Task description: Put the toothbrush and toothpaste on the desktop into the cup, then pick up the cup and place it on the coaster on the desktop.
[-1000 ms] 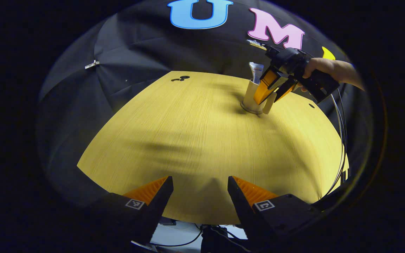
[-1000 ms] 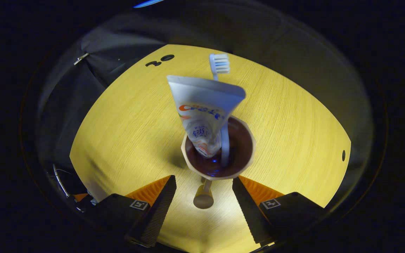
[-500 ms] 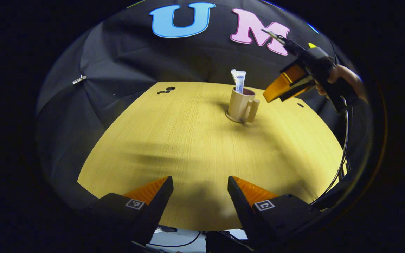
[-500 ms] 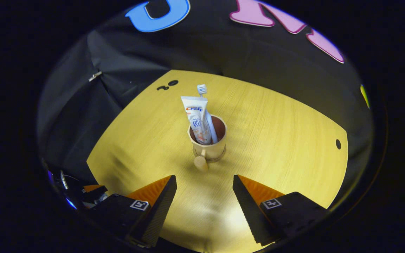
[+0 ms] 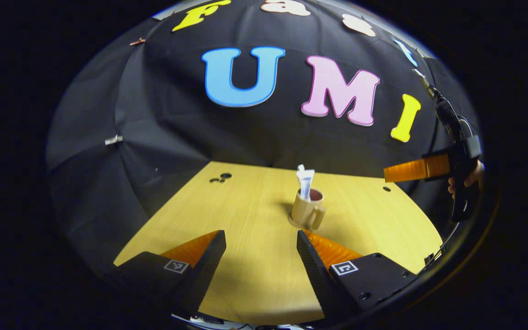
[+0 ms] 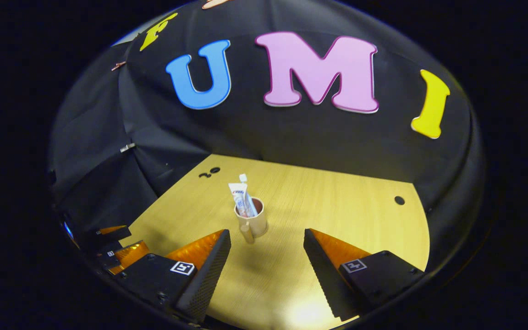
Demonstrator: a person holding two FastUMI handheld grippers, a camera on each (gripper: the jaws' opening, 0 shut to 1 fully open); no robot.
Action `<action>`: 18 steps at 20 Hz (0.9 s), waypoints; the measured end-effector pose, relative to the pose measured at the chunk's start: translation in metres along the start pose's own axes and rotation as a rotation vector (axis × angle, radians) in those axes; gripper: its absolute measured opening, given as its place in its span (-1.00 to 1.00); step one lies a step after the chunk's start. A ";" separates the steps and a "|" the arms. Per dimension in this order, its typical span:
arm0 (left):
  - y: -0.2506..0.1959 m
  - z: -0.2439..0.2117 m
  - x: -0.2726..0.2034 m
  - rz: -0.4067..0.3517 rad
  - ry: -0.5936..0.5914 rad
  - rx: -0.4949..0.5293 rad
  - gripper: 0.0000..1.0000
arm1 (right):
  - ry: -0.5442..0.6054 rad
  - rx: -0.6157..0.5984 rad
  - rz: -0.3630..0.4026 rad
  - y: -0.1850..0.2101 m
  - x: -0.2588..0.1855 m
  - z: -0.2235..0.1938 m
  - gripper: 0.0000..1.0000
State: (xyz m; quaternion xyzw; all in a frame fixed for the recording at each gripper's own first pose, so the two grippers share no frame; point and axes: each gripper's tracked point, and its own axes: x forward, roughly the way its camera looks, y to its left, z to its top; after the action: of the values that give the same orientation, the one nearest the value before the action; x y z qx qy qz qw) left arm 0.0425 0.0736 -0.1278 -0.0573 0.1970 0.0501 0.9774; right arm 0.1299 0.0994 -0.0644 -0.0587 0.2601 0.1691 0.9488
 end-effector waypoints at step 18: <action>-0.100 0.180 -0.007 -0.167 -0.312 0.014 0.93 | -0.520 0.116 -0.216 -0.076 -0.120 0.108 0.96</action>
State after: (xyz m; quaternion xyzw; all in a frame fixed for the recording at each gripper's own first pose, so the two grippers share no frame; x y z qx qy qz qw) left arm 0.1162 -0.0017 0.0488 -0.0581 0.0381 -0.0242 0.9973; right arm 0.1109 0.0147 0.0921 0.0136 0.0097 0.0612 0.9980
